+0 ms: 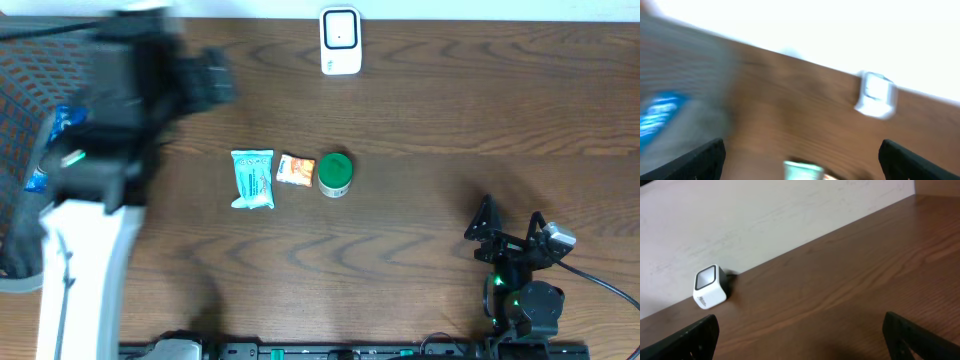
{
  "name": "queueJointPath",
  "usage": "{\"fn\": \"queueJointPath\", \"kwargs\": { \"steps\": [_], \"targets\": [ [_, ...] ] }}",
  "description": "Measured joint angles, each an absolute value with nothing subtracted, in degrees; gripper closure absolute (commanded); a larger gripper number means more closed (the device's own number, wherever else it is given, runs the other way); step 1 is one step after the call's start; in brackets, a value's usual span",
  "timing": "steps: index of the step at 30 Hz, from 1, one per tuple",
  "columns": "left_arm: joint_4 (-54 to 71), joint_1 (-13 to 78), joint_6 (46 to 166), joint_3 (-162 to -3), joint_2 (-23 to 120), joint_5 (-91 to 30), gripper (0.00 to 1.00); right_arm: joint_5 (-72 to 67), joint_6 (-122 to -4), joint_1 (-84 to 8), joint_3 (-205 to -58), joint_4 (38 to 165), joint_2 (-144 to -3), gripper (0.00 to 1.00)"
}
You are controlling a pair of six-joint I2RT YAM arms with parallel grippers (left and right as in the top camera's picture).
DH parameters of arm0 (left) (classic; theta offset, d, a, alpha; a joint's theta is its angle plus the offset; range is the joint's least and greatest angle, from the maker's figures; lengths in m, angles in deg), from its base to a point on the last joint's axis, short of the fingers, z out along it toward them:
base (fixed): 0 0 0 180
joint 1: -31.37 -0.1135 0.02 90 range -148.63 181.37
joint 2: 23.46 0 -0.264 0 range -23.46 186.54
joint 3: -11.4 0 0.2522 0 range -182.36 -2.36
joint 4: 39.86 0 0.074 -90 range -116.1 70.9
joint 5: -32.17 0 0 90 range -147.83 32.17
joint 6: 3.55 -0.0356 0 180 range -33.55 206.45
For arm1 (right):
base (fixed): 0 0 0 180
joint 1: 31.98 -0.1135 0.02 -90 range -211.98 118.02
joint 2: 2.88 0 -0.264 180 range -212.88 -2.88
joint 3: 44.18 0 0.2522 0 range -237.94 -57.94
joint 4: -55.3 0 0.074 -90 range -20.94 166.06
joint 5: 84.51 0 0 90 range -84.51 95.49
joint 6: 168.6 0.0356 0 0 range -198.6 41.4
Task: Scan the item barcode
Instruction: 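Place the orange tissue pack between wipes and bottle with the left gripper, then reach the left gripper into the basket and grasp the blue Oreo packet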
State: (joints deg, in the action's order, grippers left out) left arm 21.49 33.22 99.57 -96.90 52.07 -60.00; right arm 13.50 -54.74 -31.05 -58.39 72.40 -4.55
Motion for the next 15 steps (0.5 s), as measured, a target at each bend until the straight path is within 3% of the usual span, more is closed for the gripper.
{"fn": "queueJointPath", "kwargs": {
  "steps": [11, 15],
  "targets": [
    [22.52, 3.80, 87.16, -96.79, 60.83, -64.22, 0.02, 13.50, -54.74, -31.05, -58.41, 72.40, -4.55, 0.01],
    [22.59, -1.91, 84.21, -96.73, 67.89, -64.42, 0.02, 13.48, -54.74, -31.05, -58.39, 72.42, -4.55, 0.01]
  ]
}}
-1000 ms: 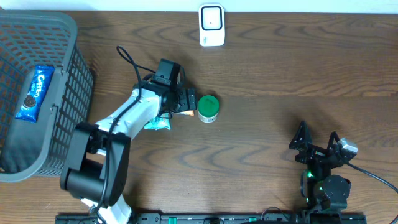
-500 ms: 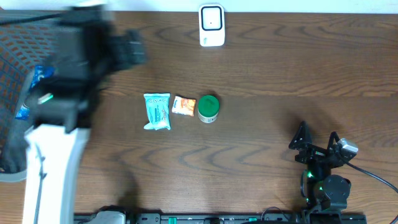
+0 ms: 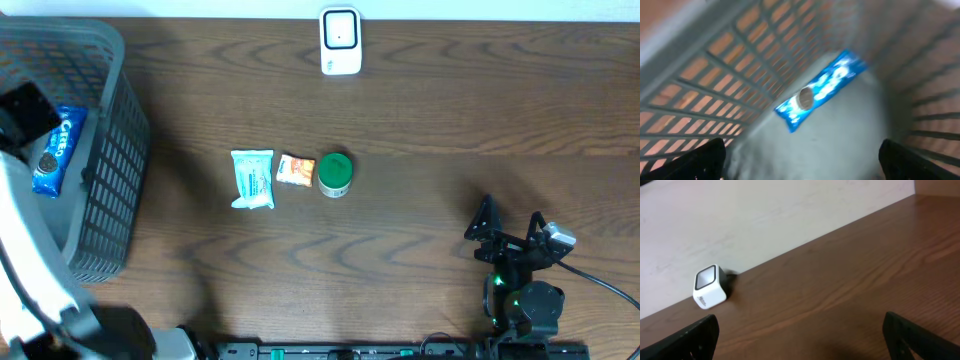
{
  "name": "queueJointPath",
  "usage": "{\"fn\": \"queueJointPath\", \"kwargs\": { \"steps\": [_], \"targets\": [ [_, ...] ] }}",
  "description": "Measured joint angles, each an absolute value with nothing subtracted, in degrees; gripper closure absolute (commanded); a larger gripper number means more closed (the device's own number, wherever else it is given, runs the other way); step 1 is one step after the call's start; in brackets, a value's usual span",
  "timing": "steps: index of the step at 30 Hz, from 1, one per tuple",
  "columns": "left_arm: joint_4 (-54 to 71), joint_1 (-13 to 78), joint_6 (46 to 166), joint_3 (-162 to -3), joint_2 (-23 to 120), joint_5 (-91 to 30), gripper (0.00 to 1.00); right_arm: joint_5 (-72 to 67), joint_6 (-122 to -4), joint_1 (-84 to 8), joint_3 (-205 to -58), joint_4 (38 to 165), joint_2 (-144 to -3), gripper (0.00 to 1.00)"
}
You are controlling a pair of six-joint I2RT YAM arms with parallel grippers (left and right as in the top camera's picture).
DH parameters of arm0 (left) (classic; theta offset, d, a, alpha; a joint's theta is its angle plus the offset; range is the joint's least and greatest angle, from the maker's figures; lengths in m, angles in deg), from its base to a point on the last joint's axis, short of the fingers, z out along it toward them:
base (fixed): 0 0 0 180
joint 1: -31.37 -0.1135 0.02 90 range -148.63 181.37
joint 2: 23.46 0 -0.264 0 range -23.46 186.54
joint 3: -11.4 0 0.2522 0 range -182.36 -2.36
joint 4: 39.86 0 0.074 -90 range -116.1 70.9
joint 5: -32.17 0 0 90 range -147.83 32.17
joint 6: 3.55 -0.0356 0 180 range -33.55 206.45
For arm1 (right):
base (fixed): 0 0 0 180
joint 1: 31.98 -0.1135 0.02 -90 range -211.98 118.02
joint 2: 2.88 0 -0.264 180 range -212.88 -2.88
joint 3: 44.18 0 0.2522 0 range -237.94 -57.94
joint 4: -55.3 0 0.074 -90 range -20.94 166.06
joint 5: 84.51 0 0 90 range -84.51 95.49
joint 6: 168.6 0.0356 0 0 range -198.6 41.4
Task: Scan the item barcode
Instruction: 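Reach the left gripper into the basket and grasp the blue Oreo packet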
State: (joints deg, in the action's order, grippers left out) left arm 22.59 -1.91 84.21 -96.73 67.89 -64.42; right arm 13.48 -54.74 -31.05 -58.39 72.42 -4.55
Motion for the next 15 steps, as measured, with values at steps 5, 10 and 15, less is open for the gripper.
{"fn": "queueJointPath", "kwargs": {
  "steps": [5, 10, 15],
  "targets": [
    [22.70, -4.99, 77.89, -96.62, 78.03, -64.62, 0.02, 13.50, -54.74, -31.05, -58.39, 72.40, -4.55, 0.01],
    [19.22, -4.77, 69.76, -96.55, 84.94, -62.34, 0.02, 13.50, -54.74, -31.05, -58.39, 72.40, -4.55, 0.01],
    [13.82, -4.60, 63.70, -96.55, 89.05, -60.86, 0.02, 13.50, -54.74, -31.05, -58.39, 72.40, -4.55, 0.01]
  ]
}}
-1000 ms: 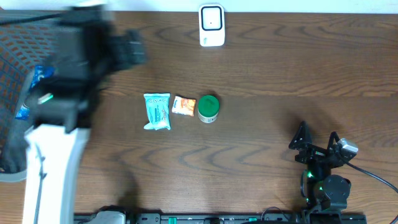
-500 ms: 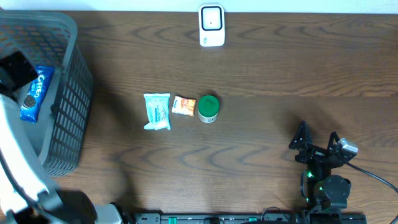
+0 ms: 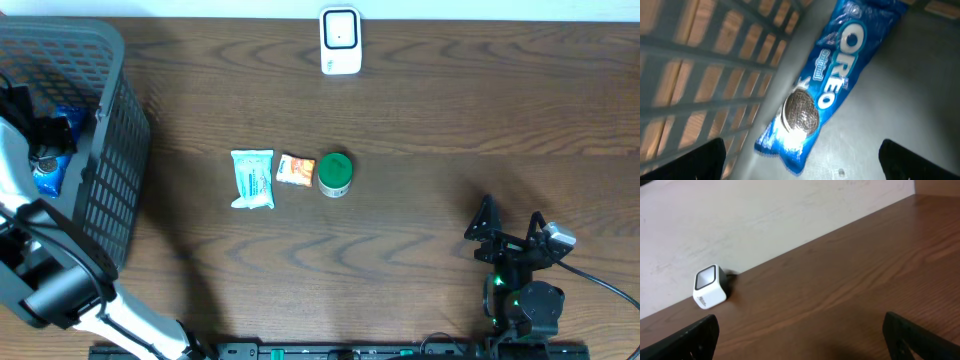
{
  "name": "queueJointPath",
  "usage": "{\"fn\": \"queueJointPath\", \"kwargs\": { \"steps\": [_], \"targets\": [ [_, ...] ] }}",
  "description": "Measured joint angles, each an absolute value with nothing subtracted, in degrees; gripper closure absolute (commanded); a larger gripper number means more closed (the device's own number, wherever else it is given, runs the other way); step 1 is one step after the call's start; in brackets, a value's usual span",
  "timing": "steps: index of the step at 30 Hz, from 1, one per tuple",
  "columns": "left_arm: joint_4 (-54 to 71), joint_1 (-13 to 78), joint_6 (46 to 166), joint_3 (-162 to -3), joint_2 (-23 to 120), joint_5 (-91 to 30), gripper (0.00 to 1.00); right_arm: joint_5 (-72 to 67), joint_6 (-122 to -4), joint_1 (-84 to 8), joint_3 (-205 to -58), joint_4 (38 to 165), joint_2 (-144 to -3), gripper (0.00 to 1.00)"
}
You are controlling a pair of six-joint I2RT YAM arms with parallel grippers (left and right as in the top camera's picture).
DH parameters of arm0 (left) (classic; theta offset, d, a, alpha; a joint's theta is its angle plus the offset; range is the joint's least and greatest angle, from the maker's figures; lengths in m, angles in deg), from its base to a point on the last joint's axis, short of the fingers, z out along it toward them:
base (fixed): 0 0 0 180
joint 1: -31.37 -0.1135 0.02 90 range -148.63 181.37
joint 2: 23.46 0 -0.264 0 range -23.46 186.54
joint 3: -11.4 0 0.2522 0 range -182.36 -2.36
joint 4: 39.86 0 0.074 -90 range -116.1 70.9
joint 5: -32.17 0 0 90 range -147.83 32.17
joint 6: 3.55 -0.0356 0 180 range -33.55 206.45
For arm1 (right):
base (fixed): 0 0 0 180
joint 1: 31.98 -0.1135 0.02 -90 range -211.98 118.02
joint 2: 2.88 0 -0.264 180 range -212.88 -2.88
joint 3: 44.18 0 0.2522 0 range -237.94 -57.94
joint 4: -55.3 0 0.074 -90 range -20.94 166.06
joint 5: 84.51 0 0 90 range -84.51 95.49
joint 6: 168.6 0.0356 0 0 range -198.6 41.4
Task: Scan the item barcode
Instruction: 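Reach the left gripper into the basket and grasp the blue Oreo packet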
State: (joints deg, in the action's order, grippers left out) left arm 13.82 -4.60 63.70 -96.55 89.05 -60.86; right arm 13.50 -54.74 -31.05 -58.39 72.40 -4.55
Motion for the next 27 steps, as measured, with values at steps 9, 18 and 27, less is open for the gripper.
{"fn": "queueJointPath", "kwargs": {
  "steps": [9, 18, 27],
  "targets": [
    [6.74, -4.51, 59.27, -96.55, 96.13, -60.51, 0.02, 13.50, -54.74, -31.05, -58.39, 72.40, -4.55, 0.01],
    [3.18, -4.51, 58.09, -96.55, 100.63, -59.39, 0.02, 13.50, -54.74, -31.05, -58.39, 72.40, -4.55, 0.01],
    [4.01, -4.36, 57.89, -96.57, 101.44, -55.44, 0.87, 13.50, -54.74, -31.05, -58.39, 72.40, -4.55, 0.01]
  ]
}}
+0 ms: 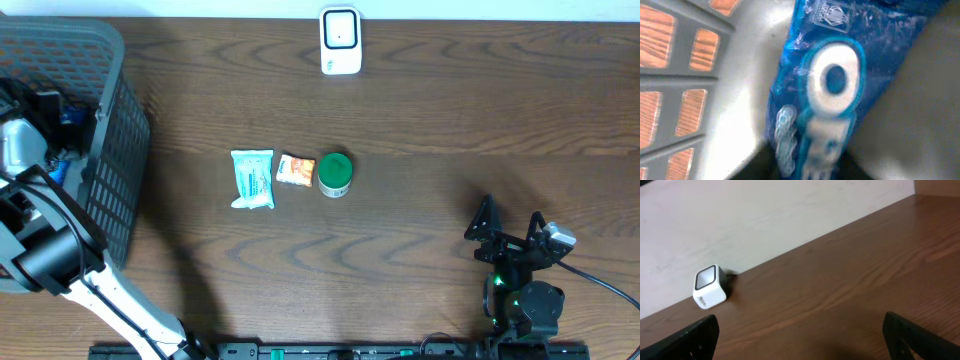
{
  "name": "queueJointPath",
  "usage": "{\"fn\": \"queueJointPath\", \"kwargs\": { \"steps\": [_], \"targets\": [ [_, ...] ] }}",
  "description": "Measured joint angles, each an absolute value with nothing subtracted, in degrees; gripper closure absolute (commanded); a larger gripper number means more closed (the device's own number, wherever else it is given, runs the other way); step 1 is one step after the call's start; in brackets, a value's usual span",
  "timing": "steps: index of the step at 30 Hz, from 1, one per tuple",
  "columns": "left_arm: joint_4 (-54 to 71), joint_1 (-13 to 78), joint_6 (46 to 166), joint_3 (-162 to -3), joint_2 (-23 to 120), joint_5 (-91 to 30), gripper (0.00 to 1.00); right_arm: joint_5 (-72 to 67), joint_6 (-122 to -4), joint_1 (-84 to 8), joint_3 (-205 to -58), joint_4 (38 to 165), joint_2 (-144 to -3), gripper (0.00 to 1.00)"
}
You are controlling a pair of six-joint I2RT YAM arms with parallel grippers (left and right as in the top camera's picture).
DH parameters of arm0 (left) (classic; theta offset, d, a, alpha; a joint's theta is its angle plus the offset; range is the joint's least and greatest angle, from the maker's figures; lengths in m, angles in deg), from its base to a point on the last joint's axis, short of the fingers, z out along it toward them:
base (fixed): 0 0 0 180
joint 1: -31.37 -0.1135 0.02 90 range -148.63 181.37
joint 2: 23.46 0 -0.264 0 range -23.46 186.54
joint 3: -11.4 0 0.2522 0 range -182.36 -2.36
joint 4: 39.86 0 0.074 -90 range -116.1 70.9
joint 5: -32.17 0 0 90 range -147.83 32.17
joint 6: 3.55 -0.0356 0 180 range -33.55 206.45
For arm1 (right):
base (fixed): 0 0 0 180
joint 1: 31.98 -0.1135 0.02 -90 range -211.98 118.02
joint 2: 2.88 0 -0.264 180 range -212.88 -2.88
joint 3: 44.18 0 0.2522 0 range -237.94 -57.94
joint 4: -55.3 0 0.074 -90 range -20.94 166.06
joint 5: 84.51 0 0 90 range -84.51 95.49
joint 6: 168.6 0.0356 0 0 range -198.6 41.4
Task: Scan the item barcode
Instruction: 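Reach the left gripper into the basket and grasp the blue Oreo packet, then carry the Oreo packet toward the scanner and lower it right of the bottle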
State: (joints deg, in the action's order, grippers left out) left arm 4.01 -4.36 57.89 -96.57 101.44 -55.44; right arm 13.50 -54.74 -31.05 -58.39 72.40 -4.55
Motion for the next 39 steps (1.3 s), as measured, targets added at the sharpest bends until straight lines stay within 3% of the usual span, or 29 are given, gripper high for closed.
{"fn": "queueJointPath", "kwargs": {
  "steps": [1, 12, 19, 24, 27, 31, 39],
  "targets": [
    [4.23, -4.36, 58.04, -96.64, 101.44, -55.41, 0.92, 13.50, -54.74, -31.05, -58.39, 72.40, -4.55, 0.01],
    [11.16, -4.36, 61.32, -95.72, 96.50, -55.13, 0.92, 13.48, -54.74, -31.05, -58.39, 72.42, -4.55, 0.01],
    [9.63, -4.14, 74.46, -94.85, 73.16, -54.06, 0.92, 13.48, -54.74, -31.05, -58.39, 72.40, -4.55, 0.01],
    [7.22, -0.75, 84.86, -95.81, 53.05, -46.26, 0.93, 13.50, -54.74, -31.05, -58.39, 72.40, -4.55, 0.01],
    [6.35, 6.46, 87.81, -96.27, 45.97, -39.63, 0.93, 13.50, -54.74, -31.05, -58.39, 72.40, -4.55, 0.01],
    [7.55, 23.05, 89.63, -96.29, 42.52, -34.04, 0.92, 13.50, -54.74, -31.05, -58.39, 72.38, -4.55, 0.01],
    [7.66, 54.48, 90.78, -96.20, 57.16, -31.61, 0.93, 13.48, -54.74, -31.05, -58.39, 72.40, -4.55, 0.01]
  ]
}}
